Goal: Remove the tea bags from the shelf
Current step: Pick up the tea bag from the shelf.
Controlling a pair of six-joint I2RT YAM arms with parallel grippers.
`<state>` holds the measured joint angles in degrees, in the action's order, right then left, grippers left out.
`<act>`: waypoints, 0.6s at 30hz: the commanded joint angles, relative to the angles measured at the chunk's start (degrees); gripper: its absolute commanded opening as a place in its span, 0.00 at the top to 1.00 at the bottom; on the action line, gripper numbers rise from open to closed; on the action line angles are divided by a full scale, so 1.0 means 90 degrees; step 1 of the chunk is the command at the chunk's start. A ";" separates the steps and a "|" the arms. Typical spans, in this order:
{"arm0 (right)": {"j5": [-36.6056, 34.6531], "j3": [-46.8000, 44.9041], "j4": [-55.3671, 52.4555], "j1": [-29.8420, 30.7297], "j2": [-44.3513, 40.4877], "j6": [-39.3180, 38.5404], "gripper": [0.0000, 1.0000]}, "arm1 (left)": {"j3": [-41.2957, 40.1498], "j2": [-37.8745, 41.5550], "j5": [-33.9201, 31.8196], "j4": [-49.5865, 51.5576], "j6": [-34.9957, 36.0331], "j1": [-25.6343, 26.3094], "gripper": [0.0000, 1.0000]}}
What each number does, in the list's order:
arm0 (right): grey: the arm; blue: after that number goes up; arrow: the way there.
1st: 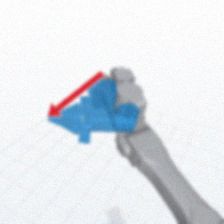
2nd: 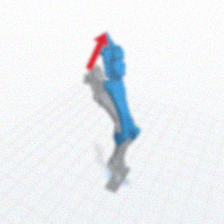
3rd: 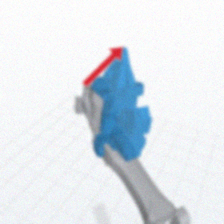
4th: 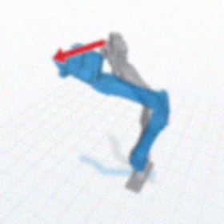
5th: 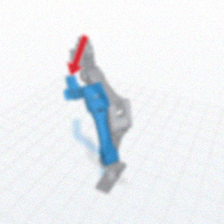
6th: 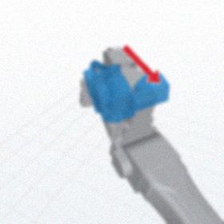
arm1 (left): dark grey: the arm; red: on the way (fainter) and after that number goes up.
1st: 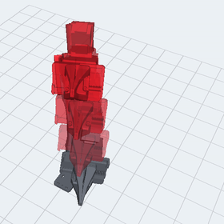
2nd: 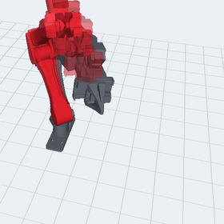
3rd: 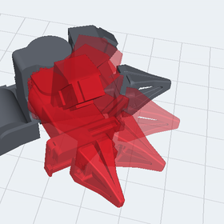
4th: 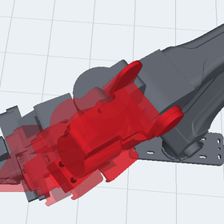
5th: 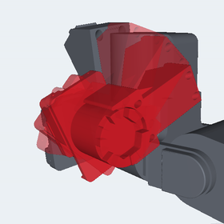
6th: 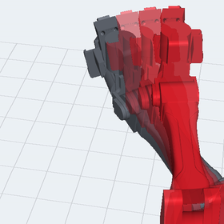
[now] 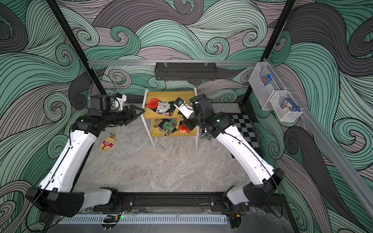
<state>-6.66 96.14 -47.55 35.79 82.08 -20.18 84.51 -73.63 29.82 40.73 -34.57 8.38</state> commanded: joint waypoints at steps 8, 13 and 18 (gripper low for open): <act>0.0027 -0.0097 0.0140 0.0086 -0.0377 0.0104 0.91 | -0.0041 0.0114 -0.0101 0.0182 -0.0009 -0.0023 0.28; 0.0027 -0.0096 0.0431 0.0139 -0.0538 0.0122 0.92 | -0.0006 0.0119 -0.0111 0.0188 -0.0017 -0.0023 0.28; 0.0051 -0.0030 0.0680 0.0159 -0.0723 0.0133 0.93 | 0.0096 0.0128 -0.0126 0.0245 0.0026 -0.0023 0.28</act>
<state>-6.68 95.81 -44.23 36.73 77.25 -19.92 84.49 -73.60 29.80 40.73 -34.79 8.38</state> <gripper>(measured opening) 0.075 0.717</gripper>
